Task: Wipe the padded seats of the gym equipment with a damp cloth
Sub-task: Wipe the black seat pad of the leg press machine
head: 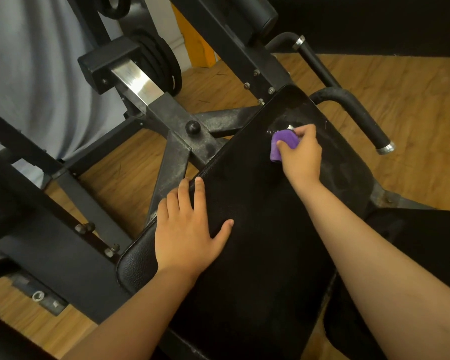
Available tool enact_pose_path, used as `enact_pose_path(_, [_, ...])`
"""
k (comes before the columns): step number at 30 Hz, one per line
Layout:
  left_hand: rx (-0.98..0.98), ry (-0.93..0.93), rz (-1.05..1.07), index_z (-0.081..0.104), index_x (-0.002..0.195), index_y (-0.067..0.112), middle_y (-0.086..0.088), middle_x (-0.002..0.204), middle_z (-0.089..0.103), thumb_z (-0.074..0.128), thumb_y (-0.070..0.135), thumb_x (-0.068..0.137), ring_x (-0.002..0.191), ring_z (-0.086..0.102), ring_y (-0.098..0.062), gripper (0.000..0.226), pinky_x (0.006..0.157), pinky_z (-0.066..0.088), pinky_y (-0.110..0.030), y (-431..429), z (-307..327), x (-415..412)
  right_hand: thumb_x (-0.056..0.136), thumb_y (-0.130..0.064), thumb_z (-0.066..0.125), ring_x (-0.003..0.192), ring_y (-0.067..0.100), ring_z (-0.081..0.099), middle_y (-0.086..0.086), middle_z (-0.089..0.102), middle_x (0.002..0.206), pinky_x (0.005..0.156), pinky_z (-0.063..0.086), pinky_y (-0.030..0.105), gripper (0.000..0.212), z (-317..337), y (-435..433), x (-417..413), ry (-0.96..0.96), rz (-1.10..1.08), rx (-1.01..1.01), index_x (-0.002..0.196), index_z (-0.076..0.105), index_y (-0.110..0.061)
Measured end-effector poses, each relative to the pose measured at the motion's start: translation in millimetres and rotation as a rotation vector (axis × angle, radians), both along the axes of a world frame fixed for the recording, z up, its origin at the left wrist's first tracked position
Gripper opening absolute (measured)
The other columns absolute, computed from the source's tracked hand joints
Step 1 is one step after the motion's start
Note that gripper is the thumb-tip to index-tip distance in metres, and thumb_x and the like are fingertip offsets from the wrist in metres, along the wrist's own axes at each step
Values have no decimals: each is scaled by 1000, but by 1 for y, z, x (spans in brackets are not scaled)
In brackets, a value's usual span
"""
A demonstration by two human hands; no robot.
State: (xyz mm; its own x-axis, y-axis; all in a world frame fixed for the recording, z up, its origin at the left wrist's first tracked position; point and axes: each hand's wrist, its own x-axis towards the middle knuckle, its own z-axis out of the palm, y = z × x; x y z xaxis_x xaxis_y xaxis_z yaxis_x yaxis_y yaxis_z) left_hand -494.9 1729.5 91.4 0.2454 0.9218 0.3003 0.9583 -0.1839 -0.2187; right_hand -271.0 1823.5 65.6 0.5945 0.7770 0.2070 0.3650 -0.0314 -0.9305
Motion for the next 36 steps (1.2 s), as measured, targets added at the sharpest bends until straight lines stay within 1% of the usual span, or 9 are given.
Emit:
enact_pose_path(3, [0, 6, 4, 33, 144, 7, -19, 141, 43, 38, 72, 82, 121, 46, -36, 90, 98, 43, -47, 0, 0, 0, 89, -14, 63, 75, 3, 54, -11, 51, 85, 59, 41, 12, 22, 11, 1, -8, 48, 91, 52, 103, 46, -19])
enact_pose_path(8, [-3, 10, 8, 34, 144, 7, -19, 141, 43, 39, 72, 82, 121, 46, -36, 90, 98, 42, -48, 0, 1, 1, 89, -13, 64, 79, 1, 55, -11, 52, 88, 64, 45, 8, 26, 20, 8, -16, 27, 241, 88, 110, 50, -16])
enact_pose_path(11, [-1, 9, 10, 35, 144, 7, -19, 140, 43, 40, 72, 82, 121, 46, -36, 90, 98, 42, -48, 0, 0, 1, 89, -15, 64, 93, 5, 57, -5, 55, 104, 74, 45, 13, 27, 16, 16, -2, 7, 150, 58, 112, 49, -18])
enact_pose_path(13, [-1, 6, 11, 34, 144, 7, -19, 141, 43, 40, 72, 82, 120, 46, -36, 90, 98, 42, -48, 0, 0, 1, 89, -17, 64, 100, 10, 57, -3, 55, 107, 75, 44, 16, 27, 10, 18, 11, 14, 58, 15, 112, 49, -17])
enact_pose_path(17, [-5, 7, 17, 34, 144, 7, -18, 141, 43, 39, 72, 82, 121, 46, -36, 90, 98, 42, -48, 0, 0, 2, 89, -18, 64, 95, 9, 57, -3, 56, 104, 71, 41, 15, 27, 4, 12, 14, 24, -3, -15, 112, 49, -16])
enact_pose_path(23, [3, 6, 12, 36, 144, 7, -19, 140, 44, 38, 72, 82, 121, 46, -36, 90, 97, 43, -49, 1, -1, 2, 87, -17, 67, 78, -4, 53, -15, 51, 89, 61, 41, 8, 27, 19, 16, -1, 63, 201, 47, 107, 49, -22])
enact_pose_path(28, [-1, 17, 24, 35, 144, 7, -19, 139, 45, 36, 73, 82, 120, 47, -36, 90, 97, 43, -48, 1, -2, 2, 88, -17, 66, 96, 7, 54, -6, 53, 104, 68, 39, 11, 28, 22, 25, 9, 58, 92, -1, 111, 51, -18])
enact_pose_path(32, [1, 7, 31, 35, 144, 8, -18, 138, 46, 35, 73, 81, 119, 47, -35, 90, 97, 43, -47, 2, -2, 2, 89, -18, 65, 96, 10, 56, -4, 54, 101, 70, 38, 14, 24, 7, 15, 13, 79, -39, -55, 107, 49, -17])
enact_pose_path(36, [-27, -67, 14, 34, 145, 13, -10, 140, 44, 37, 73, 81, 125, 45, -28, 88, 103, 42, -45, -3, 3, 1, 89, -16, 64, 94, 12, 57, -2, 55, 101, 68, 38, 16, 22, 0, 2, 17, 137, -29, -86, 105, 49, -16])
